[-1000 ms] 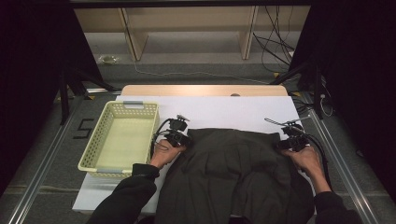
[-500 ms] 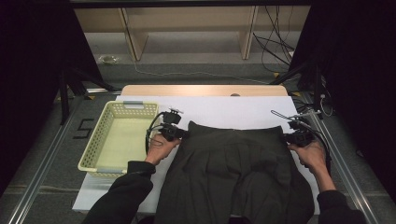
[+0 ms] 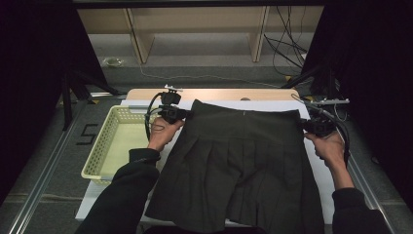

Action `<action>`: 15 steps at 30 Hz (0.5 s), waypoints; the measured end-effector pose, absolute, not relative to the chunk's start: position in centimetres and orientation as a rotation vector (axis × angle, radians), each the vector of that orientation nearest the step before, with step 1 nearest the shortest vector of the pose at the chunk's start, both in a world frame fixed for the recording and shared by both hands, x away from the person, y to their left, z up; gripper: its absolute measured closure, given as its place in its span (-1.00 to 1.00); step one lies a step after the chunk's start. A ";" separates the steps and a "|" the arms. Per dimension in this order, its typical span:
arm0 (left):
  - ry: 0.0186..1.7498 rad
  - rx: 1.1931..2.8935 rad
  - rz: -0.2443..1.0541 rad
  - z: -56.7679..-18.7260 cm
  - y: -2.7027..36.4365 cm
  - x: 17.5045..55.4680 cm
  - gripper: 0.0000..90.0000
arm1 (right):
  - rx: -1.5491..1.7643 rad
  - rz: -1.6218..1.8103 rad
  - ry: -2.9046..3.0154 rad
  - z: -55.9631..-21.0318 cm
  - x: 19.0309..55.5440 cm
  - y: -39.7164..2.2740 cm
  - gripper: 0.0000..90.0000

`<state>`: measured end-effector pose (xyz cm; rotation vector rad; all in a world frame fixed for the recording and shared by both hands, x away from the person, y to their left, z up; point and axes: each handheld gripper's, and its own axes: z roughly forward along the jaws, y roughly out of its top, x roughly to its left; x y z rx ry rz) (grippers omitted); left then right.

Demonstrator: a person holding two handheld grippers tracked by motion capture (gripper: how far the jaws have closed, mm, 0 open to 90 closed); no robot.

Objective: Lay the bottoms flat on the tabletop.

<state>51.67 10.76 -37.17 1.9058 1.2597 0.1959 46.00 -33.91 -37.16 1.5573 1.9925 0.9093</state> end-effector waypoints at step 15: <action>1.239 1.876 0.212 -36.1 10.8 51.7 0.95 | 1.557 0.932 1.874 -33.9 48.1 -33.7 0.98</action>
